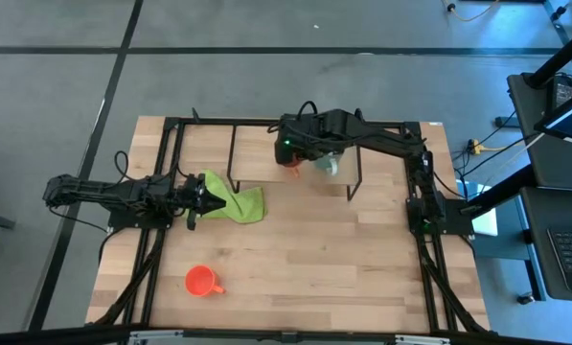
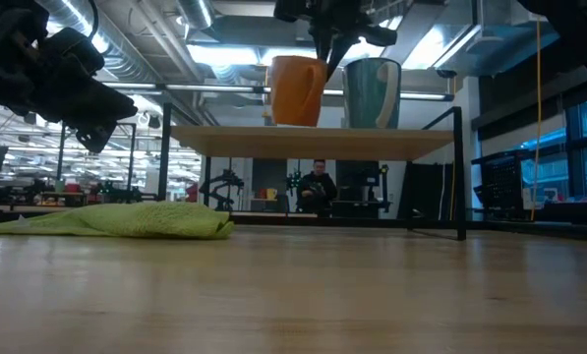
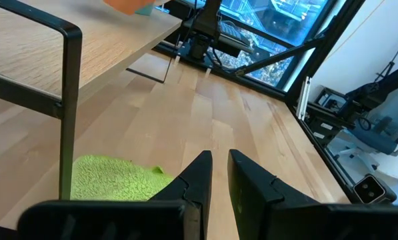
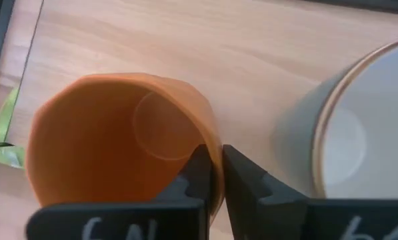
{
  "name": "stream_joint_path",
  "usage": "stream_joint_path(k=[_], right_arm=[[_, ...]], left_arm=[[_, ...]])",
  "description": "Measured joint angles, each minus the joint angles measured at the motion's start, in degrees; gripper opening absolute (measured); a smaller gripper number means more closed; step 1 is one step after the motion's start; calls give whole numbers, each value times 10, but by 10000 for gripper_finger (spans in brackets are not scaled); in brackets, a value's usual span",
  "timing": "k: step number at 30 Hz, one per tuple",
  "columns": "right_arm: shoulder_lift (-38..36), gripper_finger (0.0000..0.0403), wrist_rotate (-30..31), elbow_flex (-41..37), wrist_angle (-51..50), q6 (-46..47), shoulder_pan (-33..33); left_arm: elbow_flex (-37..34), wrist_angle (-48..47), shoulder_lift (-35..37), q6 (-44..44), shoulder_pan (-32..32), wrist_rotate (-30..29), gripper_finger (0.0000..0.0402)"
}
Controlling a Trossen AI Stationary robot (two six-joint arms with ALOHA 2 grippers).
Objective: Stack small to large cups/mugs on shelf
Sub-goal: Put the light orange mug on the shelf
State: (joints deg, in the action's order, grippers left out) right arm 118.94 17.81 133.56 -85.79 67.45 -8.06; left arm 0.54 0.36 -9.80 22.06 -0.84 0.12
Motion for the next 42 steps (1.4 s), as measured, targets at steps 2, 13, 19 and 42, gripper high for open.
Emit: stream_joint_path(k=[2,13,19,42], right_arm=[[3,26,-8,0,-5,3,0],[9,31,-10,0,-23,10,0],[9,32,4,0,-18,4,0],[9,53,8,0,-8,-17,0]], left_arm=[[0,0,0,0,0,0,43],[0,0,0,-2,0,0,43],[0,0,0,-2,0,0,43],[0,1,0,-2,0,10,43]])
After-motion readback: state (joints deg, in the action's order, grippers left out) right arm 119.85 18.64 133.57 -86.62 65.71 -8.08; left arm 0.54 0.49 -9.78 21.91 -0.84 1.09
